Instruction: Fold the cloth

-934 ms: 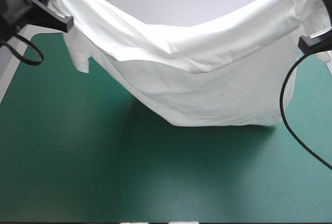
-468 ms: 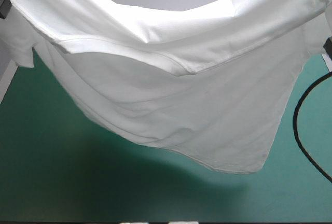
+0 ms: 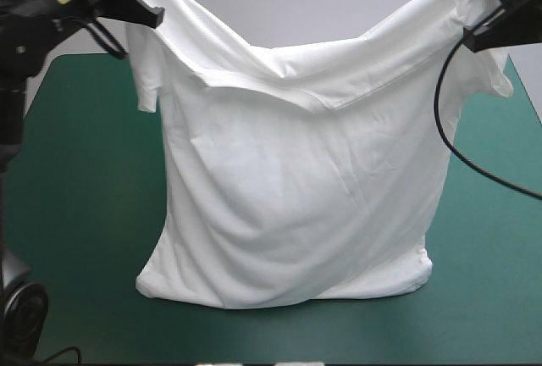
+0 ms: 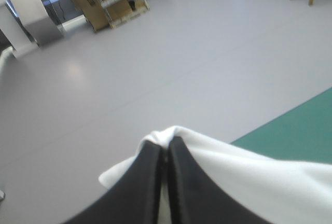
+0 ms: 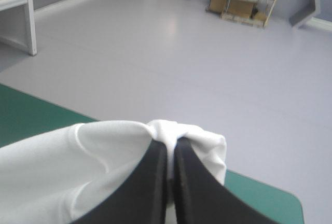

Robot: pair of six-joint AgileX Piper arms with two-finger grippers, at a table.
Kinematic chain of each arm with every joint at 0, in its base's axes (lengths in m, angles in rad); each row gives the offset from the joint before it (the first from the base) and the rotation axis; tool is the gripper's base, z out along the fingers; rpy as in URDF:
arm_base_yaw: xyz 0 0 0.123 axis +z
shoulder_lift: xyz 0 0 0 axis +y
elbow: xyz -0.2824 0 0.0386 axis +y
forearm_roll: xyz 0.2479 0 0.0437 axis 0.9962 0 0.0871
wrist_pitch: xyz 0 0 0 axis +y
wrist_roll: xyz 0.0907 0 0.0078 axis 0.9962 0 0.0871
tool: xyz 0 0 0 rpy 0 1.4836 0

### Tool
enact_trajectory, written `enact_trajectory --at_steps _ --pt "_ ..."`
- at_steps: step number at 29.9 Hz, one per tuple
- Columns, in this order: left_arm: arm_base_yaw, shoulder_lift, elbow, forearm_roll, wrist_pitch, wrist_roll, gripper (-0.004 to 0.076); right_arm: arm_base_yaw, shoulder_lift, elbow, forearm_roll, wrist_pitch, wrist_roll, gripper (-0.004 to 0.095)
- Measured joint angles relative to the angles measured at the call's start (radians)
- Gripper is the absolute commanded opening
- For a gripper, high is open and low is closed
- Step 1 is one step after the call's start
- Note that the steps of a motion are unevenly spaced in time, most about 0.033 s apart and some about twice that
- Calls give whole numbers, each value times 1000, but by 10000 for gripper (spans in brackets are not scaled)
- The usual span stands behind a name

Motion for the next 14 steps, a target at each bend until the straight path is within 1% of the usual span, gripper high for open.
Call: enact_trajectory --at_steps 4,8,11,14 --pt "0 143 10 6 -88 0 19 0 138 35 2 -57 -16 0" --pt "3 278 8 36 -232 0 19 0 293 38 41 -156 -62 0" --pt "23 373 -33 40 -276 0 19 0 393 20 65 -211 -100 0" --pt "52 466 -95 40 -289 0 19 0 486 -14 72 -246 -129 0"
